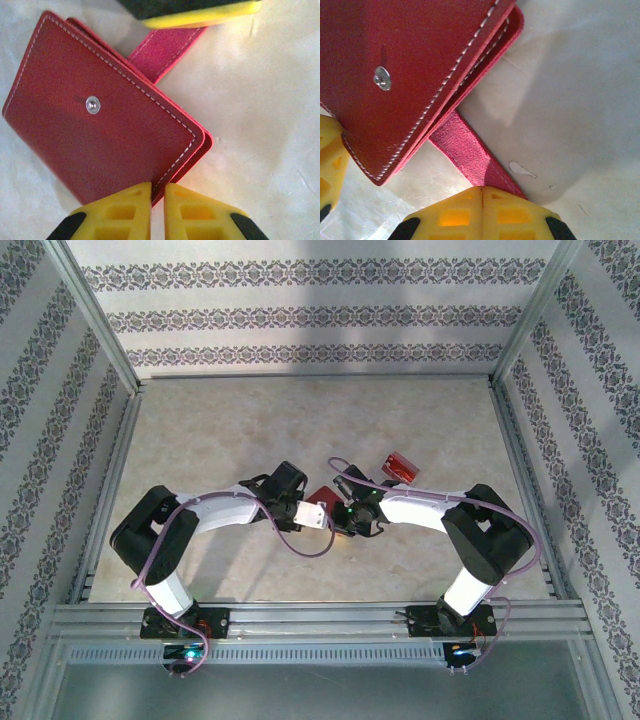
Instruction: Put the credit cards into the card holder
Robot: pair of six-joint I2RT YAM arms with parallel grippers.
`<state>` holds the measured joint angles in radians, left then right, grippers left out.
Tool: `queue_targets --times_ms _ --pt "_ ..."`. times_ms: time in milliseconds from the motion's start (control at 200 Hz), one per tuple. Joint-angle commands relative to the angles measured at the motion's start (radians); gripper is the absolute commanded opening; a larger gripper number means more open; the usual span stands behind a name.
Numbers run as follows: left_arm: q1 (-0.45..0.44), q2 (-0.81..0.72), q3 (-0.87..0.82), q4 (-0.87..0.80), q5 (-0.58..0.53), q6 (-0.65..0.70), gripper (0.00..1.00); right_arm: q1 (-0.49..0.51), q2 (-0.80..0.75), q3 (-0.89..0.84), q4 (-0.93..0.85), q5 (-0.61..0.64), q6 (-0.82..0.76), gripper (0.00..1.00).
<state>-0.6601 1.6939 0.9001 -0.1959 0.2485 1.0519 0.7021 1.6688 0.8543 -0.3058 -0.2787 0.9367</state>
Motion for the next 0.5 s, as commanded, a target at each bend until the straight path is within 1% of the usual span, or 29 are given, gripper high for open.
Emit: queue_targets --times_ms 0,60,345,500 --pt "0.024 -0.003 0.017 -0.001 0.045 -0.053 0.06 -0.010 -0.006 -0.017 -0.038 0.009 -0.004 0.00" --pt "0.029 -0.010 0.019 -0.005 0.062 -0.072 0.00 -0.010 -0.013 -0.017 -0.037 0.009 -0.002 0.00" --pt "0.051 -0.042 0.022 -0.009 0.135 -0.169 0.00 -0.015 -0.066 0.004 -0.056 0.016 0.003 0.00" --pt "0.051 -0.046 0.008 0.015 0.140 -0.185 0.00 -0.027 -0.087 0.011 -0.053 0.013 0.012 0.00"
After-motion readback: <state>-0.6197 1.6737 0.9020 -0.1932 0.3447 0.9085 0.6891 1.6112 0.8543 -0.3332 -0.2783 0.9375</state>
